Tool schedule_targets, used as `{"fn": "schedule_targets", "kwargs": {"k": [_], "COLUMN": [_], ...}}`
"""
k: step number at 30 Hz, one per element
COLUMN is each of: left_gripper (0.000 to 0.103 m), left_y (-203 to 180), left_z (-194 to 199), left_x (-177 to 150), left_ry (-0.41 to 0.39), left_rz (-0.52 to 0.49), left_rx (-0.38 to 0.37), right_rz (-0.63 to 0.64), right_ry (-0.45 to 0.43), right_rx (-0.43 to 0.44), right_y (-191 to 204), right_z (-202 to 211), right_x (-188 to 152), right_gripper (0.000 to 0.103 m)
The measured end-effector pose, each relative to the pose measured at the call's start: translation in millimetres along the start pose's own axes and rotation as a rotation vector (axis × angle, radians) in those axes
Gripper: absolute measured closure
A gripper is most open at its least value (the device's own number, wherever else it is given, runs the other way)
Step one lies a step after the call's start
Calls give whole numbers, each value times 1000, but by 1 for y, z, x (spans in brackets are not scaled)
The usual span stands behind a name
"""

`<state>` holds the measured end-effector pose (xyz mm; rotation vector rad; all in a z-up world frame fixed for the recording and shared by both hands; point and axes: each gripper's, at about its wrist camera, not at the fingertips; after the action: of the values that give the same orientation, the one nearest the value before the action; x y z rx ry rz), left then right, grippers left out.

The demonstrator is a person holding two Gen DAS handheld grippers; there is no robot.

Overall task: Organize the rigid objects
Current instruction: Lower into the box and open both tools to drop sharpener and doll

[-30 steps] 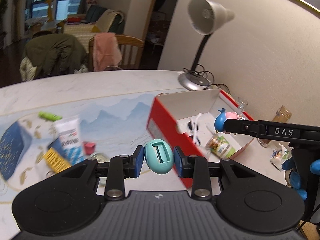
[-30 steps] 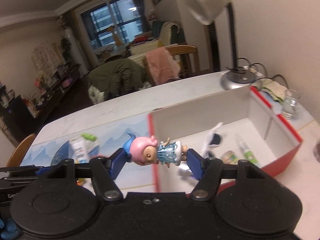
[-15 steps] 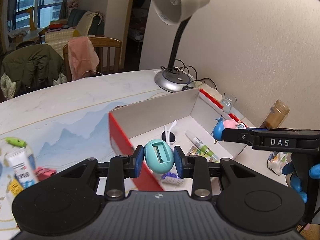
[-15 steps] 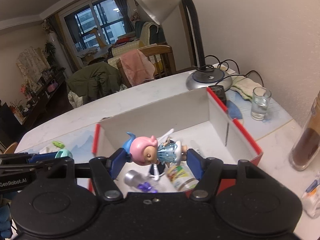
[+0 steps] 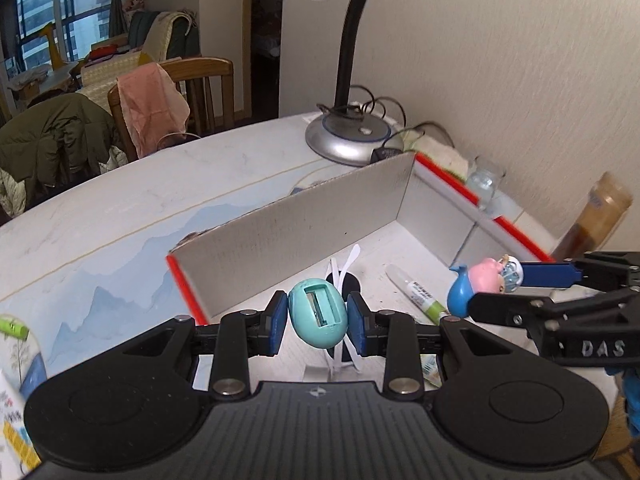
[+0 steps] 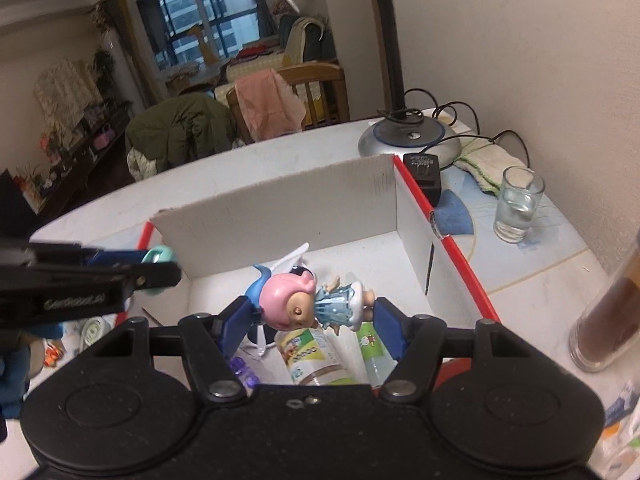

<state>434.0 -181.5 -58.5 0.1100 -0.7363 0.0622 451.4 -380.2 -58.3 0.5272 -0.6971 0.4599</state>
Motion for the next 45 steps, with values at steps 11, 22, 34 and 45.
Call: {"fn": "schedule_targets", "kwargs": {"k": [11, 22, 34, 45], "left_gripper": [71, 71, 71, 64], "left_y": [-19, -40, -45, -39], "left_z": [-62, -108, -128, -119], "left_x": [19, 14, 11, 14], "left_ry": [114, 257, 396, 366], "left_rz": [-100, -241, -297, -241], "left_rx": [80, 135, 123, 105], "right_rz": [82, 159, 110, 83], "right_ry": [105, 173, 192, 210], "right_rx": [-13, -33, -20, -8], "right_y": [-14, -16, -24, -27], "right_z": [-36, -58, -66, -69], "right_x": [3, 0, 10, 9], "right_gripper": [37, 37, 37, 37]}}
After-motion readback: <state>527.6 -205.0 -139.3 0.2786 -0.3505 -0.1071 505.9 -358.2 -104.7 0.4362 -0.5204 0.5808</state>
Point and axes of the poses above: each gripper's, at about its wrist camera, not at the fingertips, and z roughly against the way its jaws point, y to its left, x to its top, and after that the axes turned 11 degrees about x, right-handed
